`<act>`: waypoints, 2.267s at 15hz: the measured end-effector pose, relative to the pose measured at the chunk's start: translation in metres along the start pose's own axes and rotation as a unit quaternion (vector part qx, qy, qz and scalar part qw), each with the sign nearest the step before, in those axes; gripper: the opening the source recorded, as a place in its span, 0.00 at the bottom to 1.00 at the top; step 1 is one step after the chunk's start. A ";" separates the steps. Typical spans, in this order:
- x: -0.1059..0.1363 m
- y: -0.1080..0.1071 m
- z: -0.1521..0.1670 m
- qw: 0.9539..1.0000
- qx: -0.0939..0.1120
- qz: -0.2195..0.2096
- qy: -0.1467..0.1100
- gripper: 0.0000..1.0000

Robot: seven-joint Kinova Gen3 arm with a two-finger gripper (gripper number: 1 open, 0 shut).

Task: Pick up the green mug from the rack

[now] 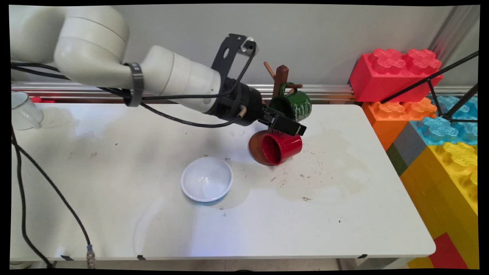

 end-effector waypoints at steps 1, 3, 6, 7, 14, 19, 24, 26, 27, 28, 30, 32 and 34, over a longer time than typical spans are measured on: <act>0.000 0.000 0.003 1.000 0.003 -0.003 0.001 1.00; 0.001 -0.001 0.009 1.000 0.007 -0.006 0.004 1.00; 0.001 -0.002 0.015 1.000 0.013 -0.010 0.007 1.00; 0.001 -0.002 0.017 1.000 0.015 -0.012 0.008 1.00; 0.006 -0.004 0.036 0.999 0.024 -0.029 0.024 1.00; 0.009 -0.005 0.044 0.998 0.030 -0.038 0.031 1.00; 0.010 -0.005 0.048 0.998 0.033 -0.049 0.035 1.00; 0.010 -0.005 0.048 0.997 0.035 -0.056 0.036 1.00; 0.010 -0.005 0.048 0.997 0.035 -0.058 0.037 1.00; 0.010 -0.005 0.048 0.997 0.036 -0.062 0.037 1.00; 0.010 -0.005 0.049 0.996 0.037 -0.067 0.038 1.00; 0.011 -0.005 0.049 0.996 0.038 -0.074 0.040 1.00; 0.011 -0.005 0.048 0.995 0.039 -0.079 0.040 1.00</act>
